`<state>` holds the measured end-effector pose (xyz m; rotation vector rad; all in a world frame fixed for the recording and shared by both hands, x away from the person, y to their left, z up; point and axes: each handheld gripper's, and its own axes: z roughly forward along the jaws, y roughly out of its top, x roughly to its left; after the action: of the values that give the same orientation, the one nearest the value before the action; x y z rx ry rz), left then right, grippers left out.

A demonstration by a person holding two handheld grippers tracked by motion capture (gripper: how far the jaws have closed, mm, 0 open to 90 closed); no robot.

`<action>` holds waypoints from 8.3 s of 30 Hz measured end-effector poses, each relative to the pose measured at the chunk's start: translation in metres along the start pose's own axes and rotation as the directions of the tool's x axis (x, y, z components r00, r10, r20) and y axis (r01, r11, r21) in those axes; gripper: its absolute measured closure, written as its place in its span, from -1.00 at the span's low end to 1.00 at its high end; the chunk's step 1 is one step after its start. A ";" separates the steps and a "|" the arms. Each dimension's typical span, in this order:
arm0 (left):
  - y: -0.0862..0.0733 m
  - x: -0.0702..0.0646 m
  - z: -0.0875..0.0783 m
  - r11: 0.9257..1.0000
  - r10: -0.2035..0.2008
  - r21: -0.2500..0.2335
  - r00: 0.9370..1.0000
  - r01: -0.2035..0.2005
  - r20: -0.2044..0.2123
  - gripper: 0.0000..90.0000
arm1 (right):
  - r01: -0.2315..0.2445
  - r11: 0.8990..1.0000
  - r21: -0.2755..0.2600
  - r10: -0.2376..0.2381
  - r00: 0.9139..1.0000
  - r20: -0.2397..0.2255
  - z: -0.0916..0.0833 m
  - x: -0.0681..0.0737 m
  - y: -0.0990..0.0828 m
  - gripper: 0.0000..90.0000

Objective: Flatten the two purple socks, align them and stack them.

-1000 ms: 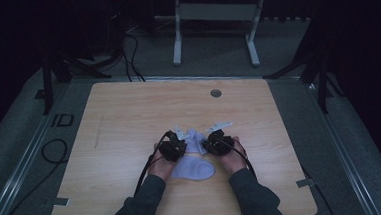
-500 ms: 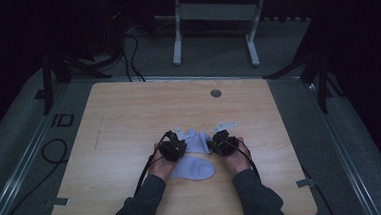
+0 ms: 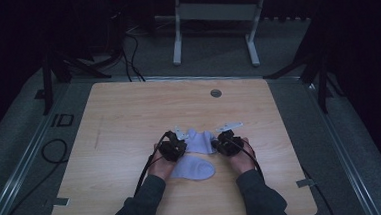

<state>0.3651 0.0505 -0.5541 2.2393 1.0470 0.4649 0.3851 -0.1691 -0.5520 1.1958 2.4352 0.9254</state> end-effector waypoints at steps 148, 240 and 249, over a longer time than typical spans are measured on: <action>-0.074 0.021 -0.085 0.983 -0.168 -0.072 0.985 0.171 0.038 0.40 | 0.200 0.978 0.051 -0.193 0.974 -0.122 0.033 0.016 0.042 -0.06; -0.086 0.033 -0.100 0.957 -0.255 -0.143 0.967 0.251 -0.012 0.39 | 0.249 0.965 -0.081 -0.260 0.944 -0.205 -0.028 0.112 0.039 0.88; -0.084 0.027 -0.100 0.961 -0.235 -0.145 0.972 0.234 0.011 0.49 | 0.263 0.963 -0.050 -0.268 0.940 -0.212 -0.017 0.123 0.039 0.88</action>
<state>0.2806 0.1519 -0.5334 1.9578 1.2238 0.4309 0.3234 -0.0625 -0.5094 0.7646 2.6630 1.0413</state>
